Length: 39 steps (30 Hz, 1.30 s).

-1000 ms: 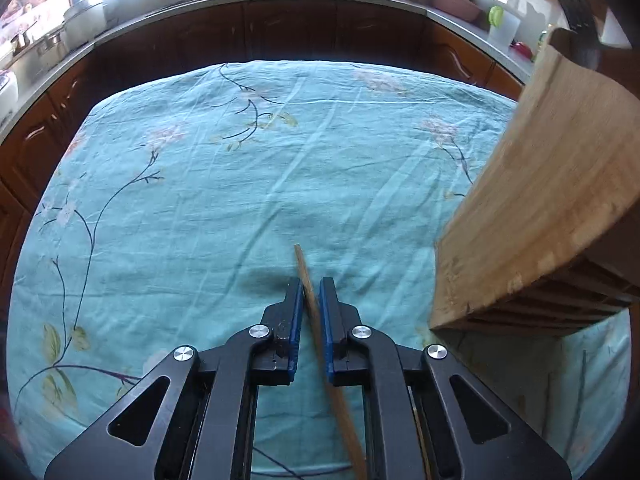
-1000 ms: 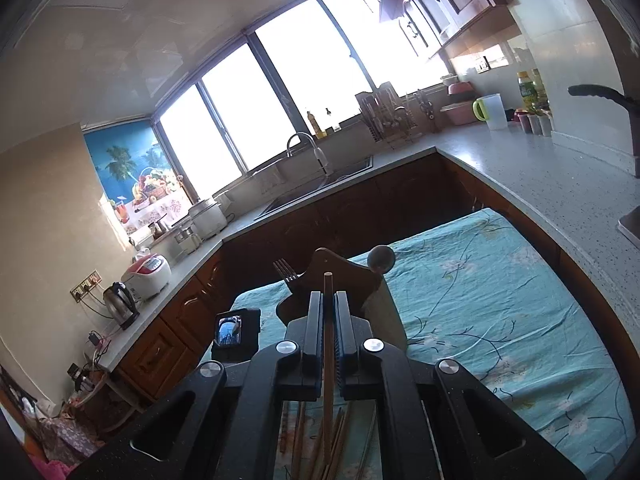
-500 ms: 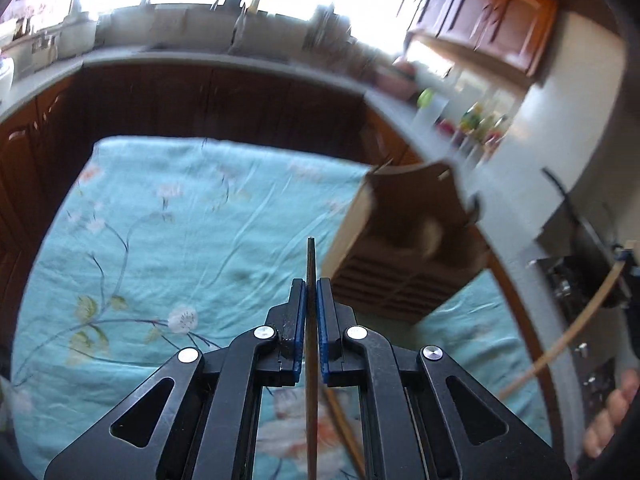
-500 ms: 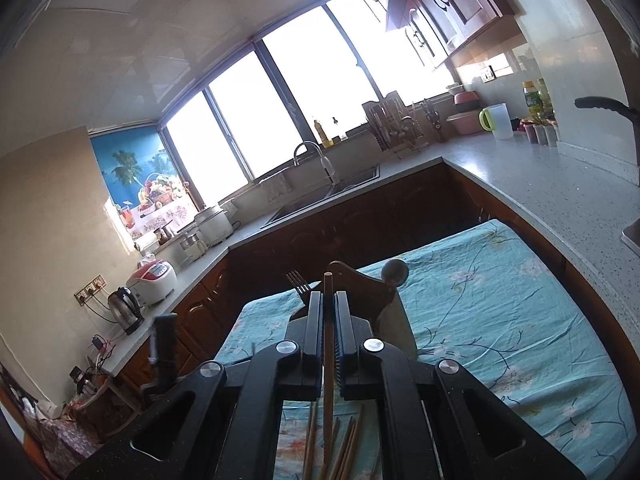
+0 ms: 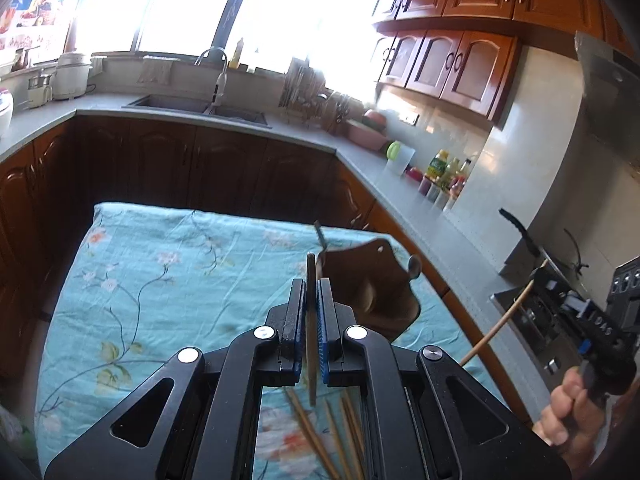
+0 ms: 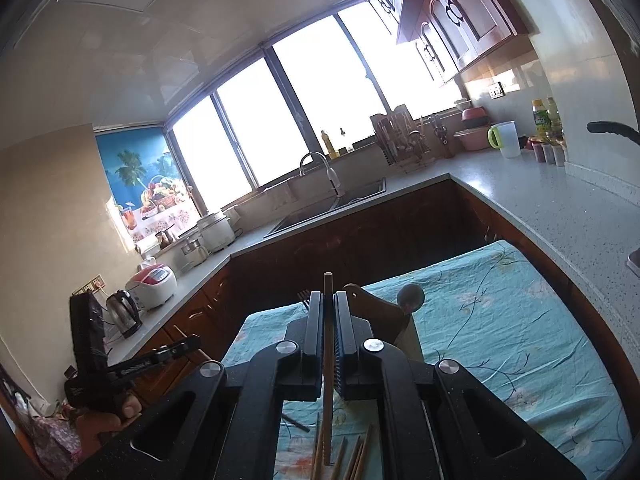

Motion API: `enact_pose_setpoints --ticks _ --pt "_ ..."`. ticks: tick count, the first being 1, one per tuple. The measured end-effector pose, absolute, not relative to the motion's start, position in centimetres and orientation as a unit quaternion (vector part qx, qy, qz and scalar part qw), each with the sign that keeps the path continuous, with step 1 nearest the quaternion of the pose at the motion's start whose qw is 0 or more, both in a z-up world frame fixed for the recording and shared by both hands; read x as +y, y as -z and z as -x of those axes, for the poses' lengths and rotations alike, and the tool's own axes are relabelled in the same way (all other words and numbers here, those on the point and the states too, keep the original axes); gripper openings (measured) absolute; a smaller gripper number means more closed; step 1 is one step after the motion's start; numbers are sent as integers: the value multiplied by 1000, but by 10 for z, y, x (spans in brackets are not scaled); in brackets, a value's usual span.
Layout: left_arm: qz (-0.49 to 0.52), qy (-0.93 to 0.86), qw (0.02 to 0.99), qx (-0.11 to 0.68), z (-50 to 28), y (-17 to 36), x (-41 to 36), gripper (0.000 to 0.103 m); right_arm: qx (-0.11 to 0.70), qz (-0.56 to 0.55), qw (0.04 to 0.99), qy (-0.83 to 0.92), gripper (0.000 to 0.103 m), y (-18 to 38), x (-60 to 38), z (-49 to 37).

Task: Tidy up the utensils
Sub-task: 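Lower the chopsticks into the holder with both grippers and open them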

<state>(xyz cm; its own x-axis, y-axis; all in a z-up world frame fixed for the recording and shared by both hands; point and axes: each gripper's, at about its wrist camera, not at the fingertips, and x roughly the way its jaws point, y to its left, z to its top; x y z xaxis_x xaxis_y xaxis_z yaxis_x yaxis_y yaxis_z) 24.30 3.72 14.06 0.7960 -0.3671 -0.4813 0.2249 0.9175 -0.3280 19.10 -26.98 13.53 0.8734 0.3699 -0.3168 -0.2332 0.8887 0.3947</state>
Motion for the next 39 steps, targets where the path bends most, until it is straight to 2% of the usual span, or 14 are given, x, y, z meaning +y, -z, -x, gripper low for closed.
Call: enact_pose_setpoints --ticks 9,20,26,32,39 --pt "125 166 949 237 -255 -172 25 5 179 -176 959 -135 5 -141 -276 -209" --pt "140 150 962 181 -299 -211 10 5 103 -165 977 -84 5 -179 -287 -247" --pt "150 122 961 199 -331 -177 0 5 101 -150 982 -61 5 -163 -284 -274" --pt "173 110 950 235 -348 -123 3 5 129 -155 978 -46 5 -115 -283 -285" --pt "151 125 942 273 -354 -96 -13 5 179 -161 969 -56 5 -82 -279 -292"
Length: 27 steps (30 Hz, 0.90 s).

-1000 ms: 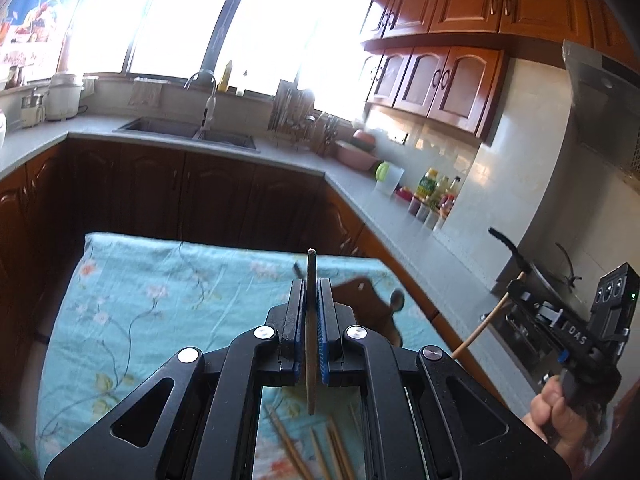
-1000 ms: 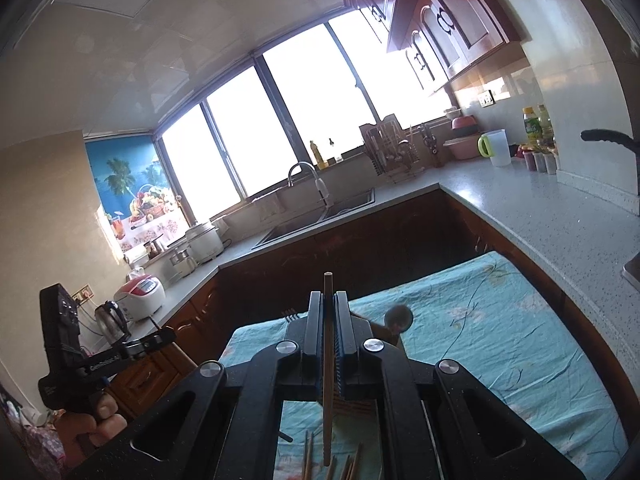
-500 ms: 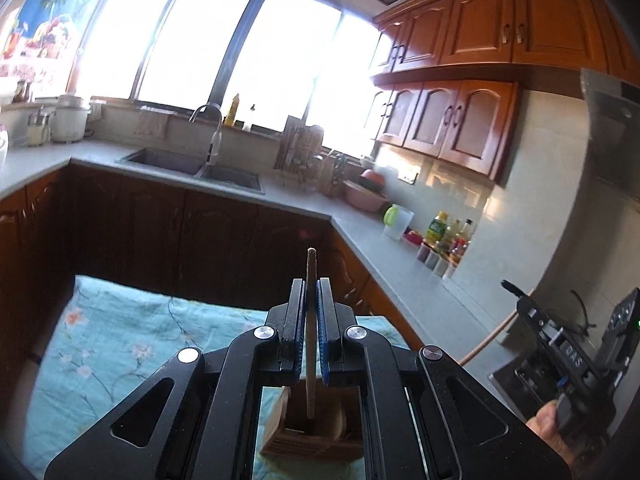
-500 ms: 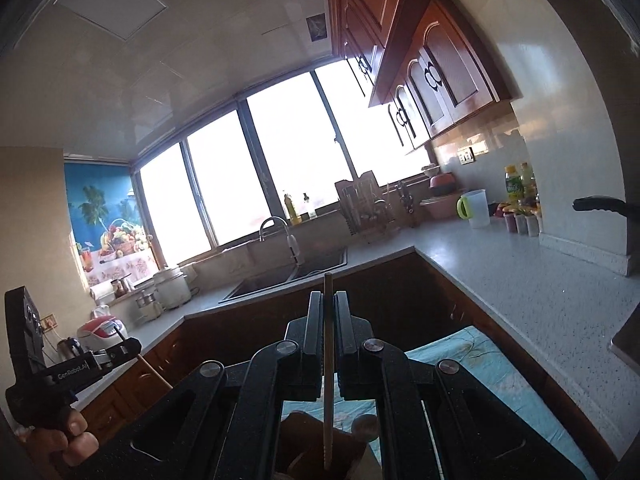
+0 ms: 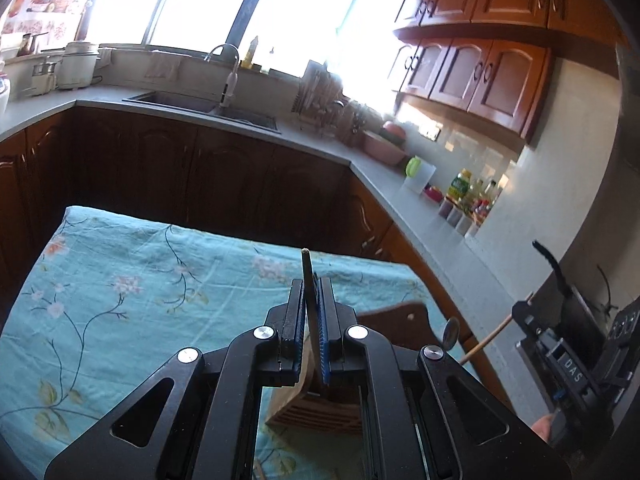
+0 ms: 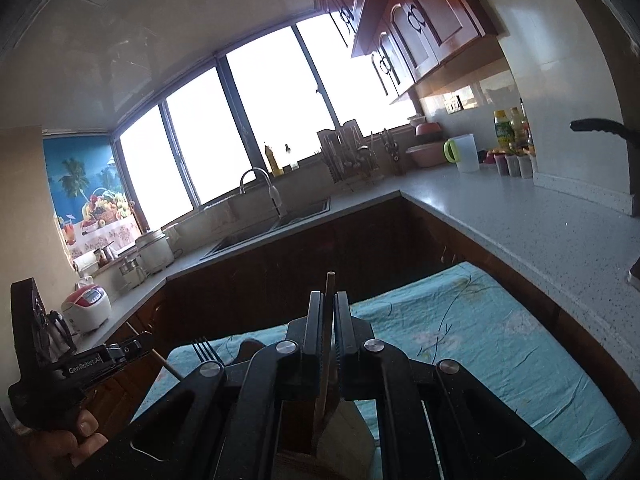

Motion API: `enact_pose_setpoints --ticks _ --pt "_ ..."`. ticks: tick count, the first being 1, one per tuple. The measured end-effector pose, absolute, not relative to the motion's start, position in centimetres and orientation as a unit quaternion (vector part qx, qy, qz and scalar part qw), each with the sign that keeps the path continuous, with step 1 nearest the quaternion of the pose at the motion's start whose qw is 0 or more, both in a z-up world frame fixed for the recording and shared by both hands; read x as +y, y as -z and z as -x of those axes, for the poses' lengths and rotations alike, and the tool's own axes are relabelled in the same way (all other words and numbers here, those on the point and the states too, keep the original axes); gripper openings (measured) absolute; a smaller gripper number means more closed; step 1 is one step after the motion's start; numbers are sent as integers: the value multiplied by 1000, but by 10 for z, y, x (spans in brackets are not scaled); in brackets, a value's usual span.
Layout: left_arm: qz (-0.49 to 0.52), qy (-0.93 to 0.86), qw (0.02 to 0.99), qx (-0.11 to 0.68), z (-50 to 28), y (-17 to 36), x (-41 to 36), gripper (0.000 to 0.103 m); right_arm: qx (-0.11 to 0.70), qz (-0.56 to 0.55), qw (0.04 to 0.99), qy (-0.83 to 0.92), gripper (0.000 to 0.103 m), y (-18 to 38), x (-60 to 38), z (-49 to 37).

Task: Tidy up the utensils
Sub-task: 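Lower the chopsticks into the holder with both grippers and open them, then move both open grippers back down to the remaining chopsticks on the cloth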

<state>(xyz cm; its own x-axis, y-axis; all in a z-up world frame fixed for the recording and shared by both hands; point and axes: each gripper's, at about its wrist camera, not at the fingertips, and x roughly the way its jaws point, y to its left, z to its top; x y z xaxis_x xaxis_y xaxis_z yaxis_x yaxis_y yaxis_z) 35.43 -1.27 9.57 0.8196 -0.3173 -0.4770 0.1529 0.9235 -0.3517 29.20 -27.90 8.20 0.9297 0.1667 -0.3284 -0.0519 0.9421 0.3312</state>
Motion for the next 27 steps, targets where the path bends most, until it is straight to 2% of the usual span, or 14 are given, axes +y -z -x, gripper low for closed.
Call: enact_pose_setpoints --ticks 12,13,15,16,17,18,19,20,21,23,25,27 --pt "133 121 942 284 -355 -99 -17 6 195 -169 964 -60 6 -84 -285 -297" --pt "137 121 941 286 -355 -99 -16 9 197 -170 964 -61 7 -83 -285 -297" --pt "146 125 938 290 -353 -100 -14 30 202 -175 962 -64 11 -83 -287 -298" --pt "148 123 938 287 -351 -102 -12 50 202 -178 961 -66 13 -83 -288 -297" --pt "151 118 940 282 -347 -104 -9 60 202 -181 960 -65 22 -84 -289 -296" --pt "156 117 942 274 -342 -107 -5 60 200 -187 959 -69 42 -84 -292 -294" --pt "159 120 942 271 -339 -109 -4 62 195 -195 958 -73 53 -86 -294 -291" --pt "161 123 941 271 -335 -111 -2 65 187 -203 958 -76 71 -88 -297 -286" --pt "161 121 941 270 -331 -112 -1 73 178 -206 959 -75 75 -91 -299 -282" --pt "158 116 945 261 -320 -114 4 80 164 -208 961 -75 79 -96 -302 -271" --pt "155 107 947 260 -310 -114 8 89 157 -214 961 -78 89 -100 -305 -262" --pt "157 101 949 256 -297 -112 15 90 148 -218 962 -78 98 -103 -307 -250"
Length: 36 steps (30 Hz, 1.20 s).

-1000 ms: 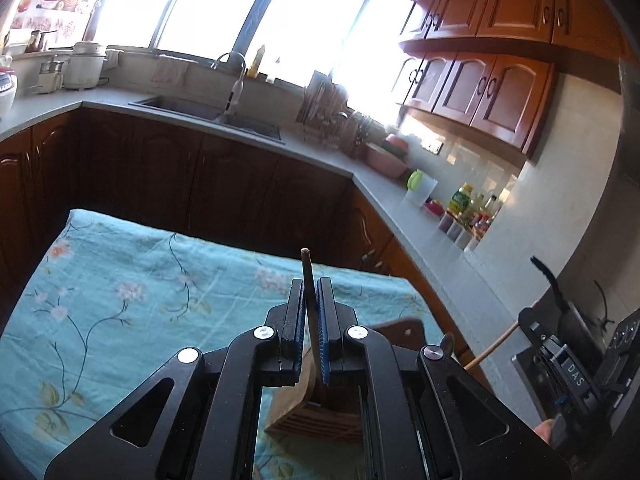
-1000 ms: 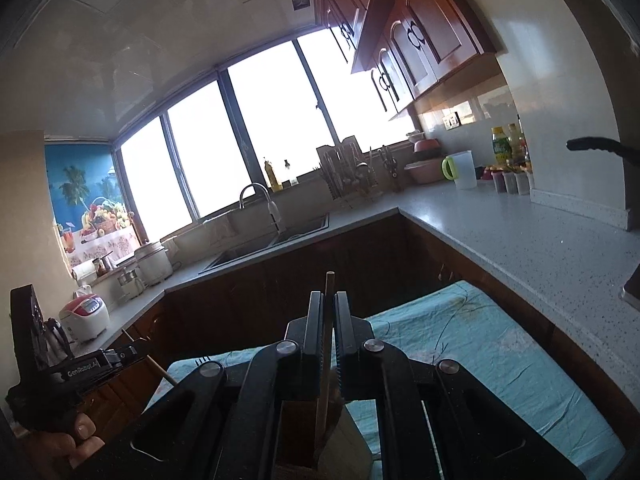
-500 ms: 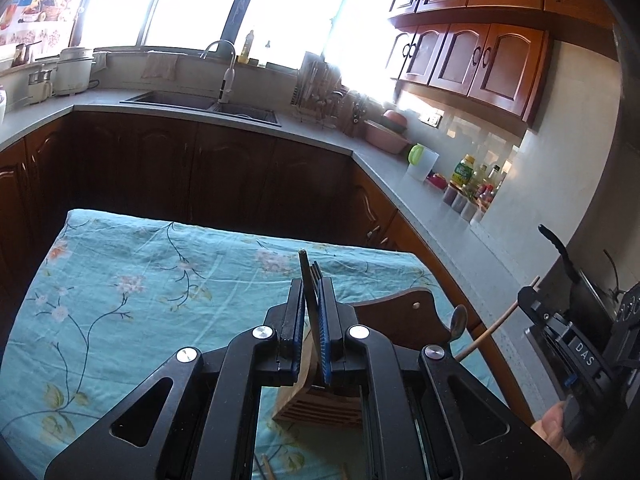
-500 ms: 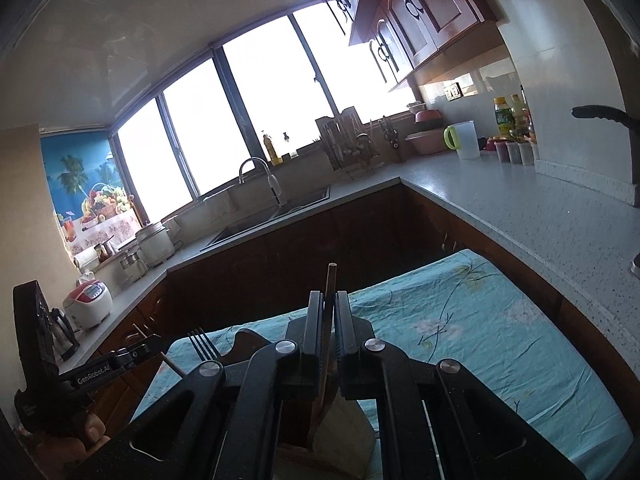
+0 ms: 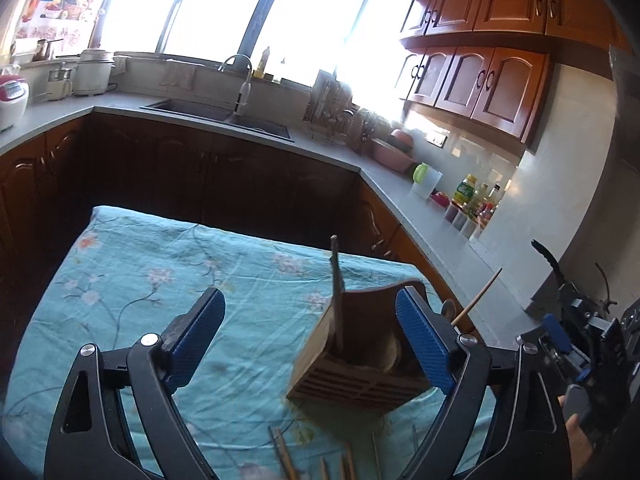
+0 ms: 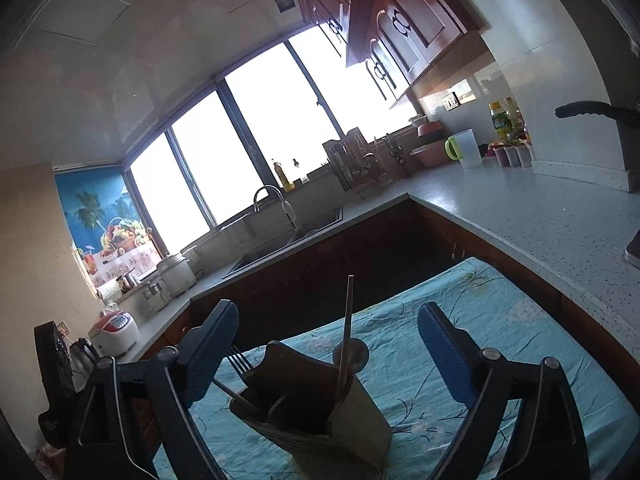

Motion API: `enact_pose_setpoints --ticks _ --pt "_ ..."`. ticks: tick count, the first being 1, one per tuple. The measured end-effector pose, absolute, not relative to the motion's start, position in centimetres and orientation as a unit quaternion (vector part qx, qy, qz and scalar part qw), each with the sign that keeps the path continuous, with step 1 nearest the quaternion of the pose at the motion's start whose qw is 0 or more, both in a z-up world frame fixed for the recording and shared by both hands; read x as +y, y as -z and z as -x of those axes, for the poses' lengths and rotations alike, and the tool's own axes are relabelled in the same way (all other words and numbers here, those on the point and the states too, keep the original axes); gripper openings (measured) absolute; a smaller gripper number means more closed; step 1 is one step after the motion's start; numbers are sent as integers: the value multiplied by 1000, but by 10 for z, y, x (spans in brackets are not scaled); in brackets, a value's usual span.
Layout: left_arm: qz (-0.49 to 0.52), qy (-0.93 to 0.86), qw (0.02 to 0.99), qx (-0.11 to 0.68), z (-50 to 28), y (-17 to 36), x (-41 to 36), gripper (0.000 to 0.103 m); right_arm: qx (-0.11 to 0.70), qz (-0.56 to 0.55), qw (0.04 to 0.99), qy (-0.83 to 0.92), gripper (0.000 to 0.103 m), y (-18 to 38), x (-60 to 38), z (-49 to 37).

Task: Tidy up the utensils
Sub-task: 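Move both open grippers back down to the remaining chopsticks on the cloth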

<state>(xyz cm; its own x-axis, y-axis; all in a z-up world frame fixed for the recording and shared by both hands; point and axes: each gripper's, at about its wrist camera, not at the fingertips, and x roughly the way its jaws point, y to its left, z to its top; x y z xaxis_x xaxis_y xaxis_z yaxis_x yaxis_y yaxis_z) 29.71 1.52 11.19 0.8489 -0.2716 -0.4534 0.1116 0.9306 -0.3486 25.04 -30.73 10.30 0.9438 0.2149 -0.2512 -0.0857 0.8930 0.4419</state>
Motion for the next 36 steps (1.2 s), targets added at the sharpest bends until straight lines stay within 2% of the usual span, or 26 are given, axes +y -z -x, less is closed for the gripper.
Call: enact_pose_setpoints --ticks 7,17,33,36 --pt "162 76 948 265 -255 -96 37 90 151 -214 961 -83 99 -100 -308 -214" --pt "155 61 939 302 -211 -57 44 90 203 -197 955 -88 99 -66 -297 -178" --pt "116 54 918 376 -214 -7 22 90 287 -167 940 -74 99 -13 -296 -167" --pt "106 53 912 392 -221 1 18 86 301 -165 937 -68 98 -7 -298 -171"
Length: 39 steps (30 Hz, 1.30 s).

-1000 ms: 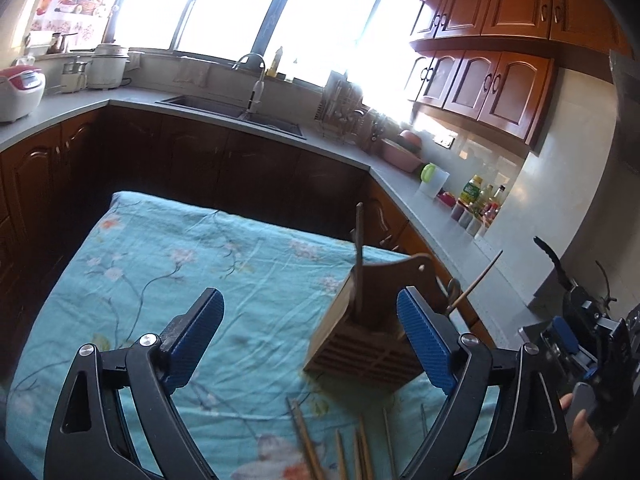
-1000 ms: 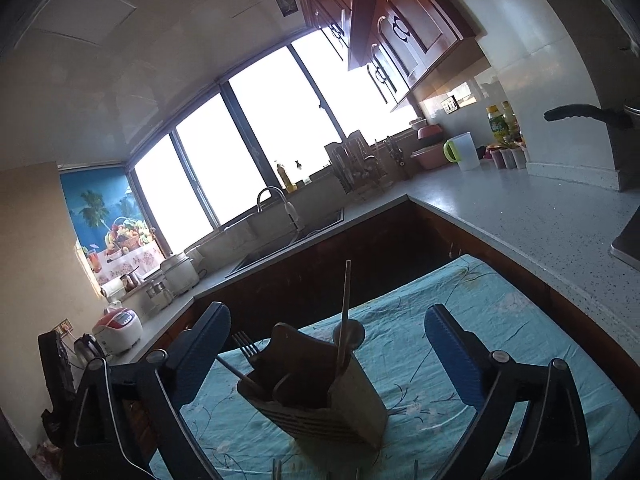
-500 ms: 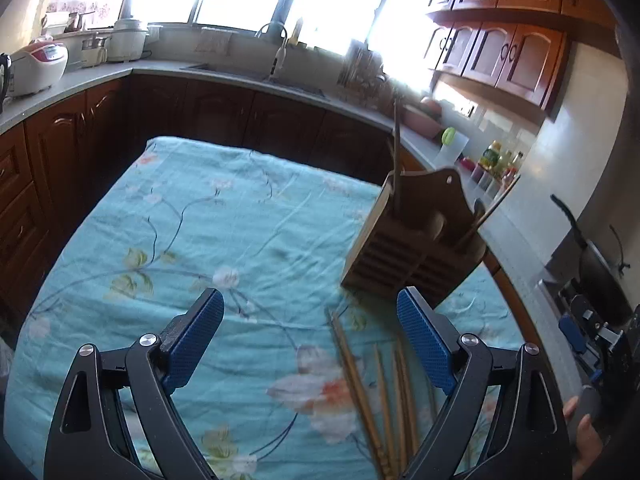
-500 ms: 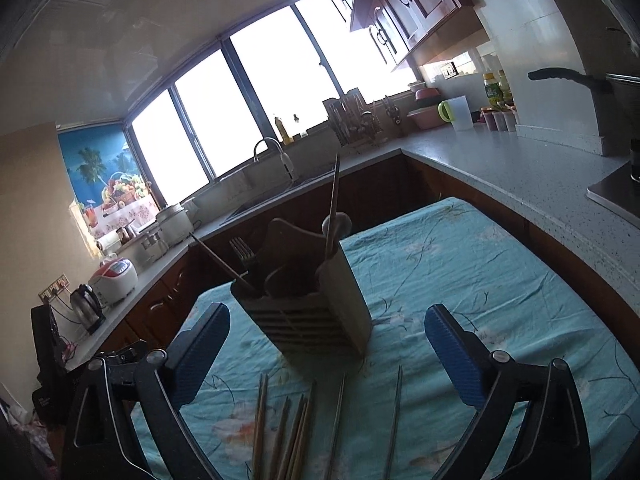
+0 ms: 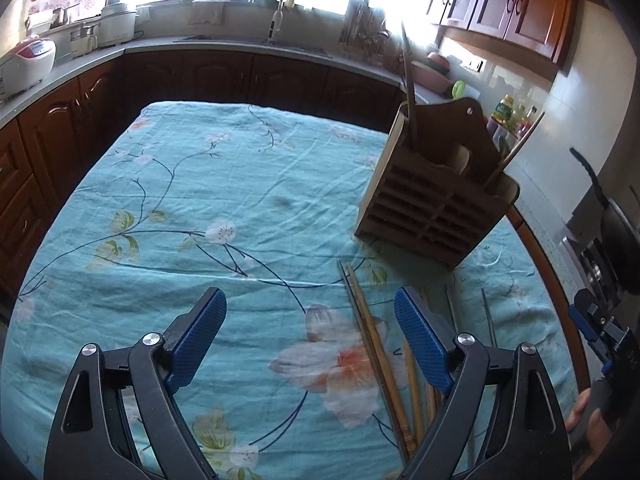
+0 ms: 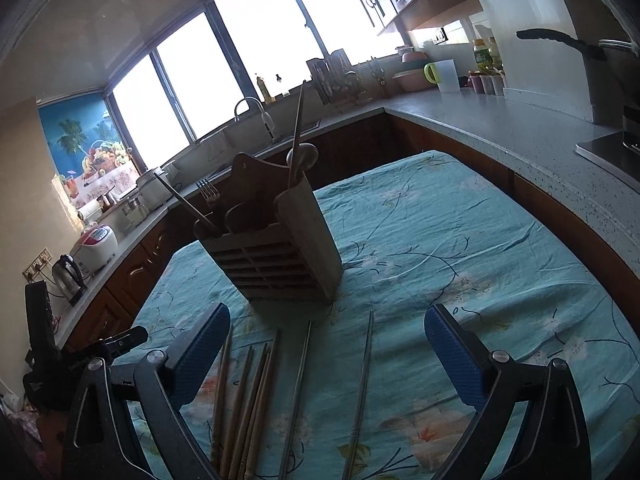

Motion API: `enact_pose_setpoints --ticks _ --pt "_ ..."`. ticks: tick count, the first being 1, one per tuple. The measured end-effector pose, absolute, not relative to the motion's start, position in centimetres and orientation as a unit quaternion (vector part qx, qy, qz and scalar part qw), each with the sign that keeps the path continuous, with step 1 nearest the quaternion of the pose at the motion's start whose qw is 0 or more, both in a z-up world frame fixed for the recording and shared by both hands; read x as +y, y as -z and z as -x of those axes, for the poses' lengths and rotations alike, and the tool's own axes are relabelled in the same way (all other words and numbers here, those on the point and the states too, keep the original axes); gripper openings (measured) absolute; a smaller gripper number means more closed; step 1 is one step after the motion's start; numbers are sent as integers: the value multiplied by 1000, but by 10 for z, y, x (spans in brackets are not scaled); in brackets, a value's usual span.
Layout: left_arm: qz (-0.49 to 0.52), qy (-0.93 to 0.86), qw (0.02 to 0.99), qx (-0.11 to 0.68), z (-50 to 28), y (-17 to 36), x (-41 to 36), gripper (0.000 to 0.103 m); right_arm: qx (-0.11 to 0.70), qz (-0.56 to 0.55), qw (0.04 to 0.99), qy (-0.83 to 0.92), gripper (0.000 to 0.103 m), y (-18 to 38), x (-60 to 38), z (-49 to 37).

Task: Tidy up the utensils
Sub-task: 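Move both open grippers back down to the remaining chopsticks on the cloth, then grasp a metal chopstick with the right gripper while the left grasps a wooden chopstick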

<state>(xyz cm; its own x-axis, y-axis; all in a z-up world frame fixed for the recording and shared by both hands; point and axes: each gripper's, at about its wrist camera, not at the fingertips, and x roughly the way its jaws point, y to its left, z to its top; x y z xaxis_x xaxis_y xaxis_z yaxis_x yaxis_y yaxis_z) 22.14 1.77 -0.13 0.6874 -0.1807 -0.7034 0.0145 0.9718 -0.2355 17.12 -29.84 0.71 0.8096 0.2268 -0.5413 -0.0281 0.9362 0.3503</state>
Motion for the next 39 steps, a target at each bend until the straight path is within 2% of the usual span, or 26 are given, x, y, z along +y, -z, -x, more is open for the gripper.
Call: enact_pose_setpoints --ticks 5,7,15,18,22,28,30,34,39 --pt "93 57 898 426 -237 19 8 68 327 -147 931 -62 98 5 -293 -180" --pt "89 56 894 436 -244 24 5 64 337 -140 929 -63 95 11 -290 -184" --pt "75 65 881 463 -277 37 -10 58 388 -116 913 -55 64 35 -284 -207" --pt "63 66 874 478 -289 45 -18 49 402 -113 907 -52 55 43 -284 -213" --pt "50 60 865 495 -302 59 -25 38 416 -107 902 -46 51 52 -283 -219" --pt "24 63 869 490 -310 58 -32 33 437 -93 894 -39 38 66 -280 -230" --pt "5 65 869 490 -312 59 -39 28 447 -84 890 -36 31 72 -277 -235" --pt "-29 75 871 485 -310 59 -48 15 446 -55 893 -31 26 71 -268 -240" --pt "-39 90 873 477 -308 58 -50 10 448 -41 893 -24 10 73 -267 -249"
